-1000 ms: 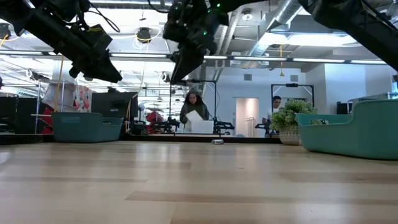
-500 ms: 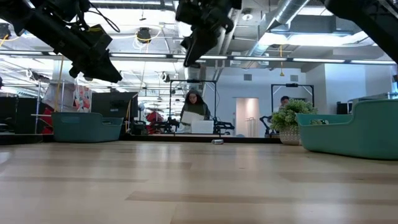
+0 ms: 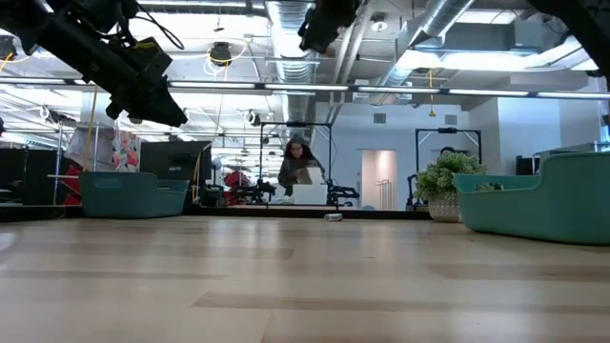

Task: Sort batteries
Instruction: Put the brown-block battery into the green bin

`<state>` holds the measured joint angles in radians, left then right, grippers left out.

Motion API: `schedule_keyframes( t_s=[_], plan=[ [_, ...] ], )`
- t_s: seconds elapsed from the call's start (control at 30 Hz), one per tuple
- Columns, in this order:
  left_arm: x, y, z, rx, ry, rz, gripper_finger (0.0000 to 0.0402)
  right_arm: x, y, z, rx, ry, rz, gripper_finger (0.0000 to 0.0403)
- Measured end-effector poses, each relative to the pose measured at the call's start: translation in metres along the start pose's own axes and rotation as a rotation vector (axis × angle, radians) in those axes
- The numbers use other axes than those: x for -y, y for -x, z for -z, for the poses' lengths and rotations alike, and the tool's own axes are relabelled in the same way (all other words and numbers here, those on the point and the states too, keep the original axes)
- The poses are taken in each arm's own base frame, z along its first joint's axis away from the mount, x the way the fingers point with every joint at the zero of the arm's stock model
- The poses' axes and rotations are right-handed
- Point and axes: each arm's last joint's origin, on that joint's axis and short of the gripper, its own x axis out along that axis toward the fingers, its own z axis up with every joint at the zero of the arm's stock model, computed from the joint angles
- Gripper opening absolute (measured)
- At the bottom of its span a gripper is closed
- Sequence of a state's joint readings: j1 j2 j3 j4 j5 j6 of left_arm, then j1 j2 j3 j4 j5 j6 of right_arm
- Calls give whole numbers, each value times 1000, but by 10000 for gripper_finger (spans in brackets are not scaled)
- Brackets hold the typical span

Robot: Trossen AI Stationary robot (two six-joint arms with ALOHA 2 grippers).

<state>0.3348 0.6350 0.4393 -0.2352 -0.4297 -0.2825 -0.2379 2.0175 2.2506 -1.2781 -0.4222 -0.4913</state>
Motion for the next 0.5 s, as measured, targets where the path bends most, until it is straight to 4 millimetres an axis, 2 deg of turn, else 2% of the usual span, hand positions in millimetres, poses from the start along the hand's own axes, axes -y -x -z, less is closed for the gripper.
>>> schedule_keyframes(
  t_s=[0.23, 0.5],
  plan=[
    [0, 0, 0, 0, 0, 0, 112, -14, 22, -3, 95, 0, -114, 63],
    [0, 0, 0, 1, 2, 0, 112, -14, 32, 1, 153, -51, -232, 63]
  ],
)
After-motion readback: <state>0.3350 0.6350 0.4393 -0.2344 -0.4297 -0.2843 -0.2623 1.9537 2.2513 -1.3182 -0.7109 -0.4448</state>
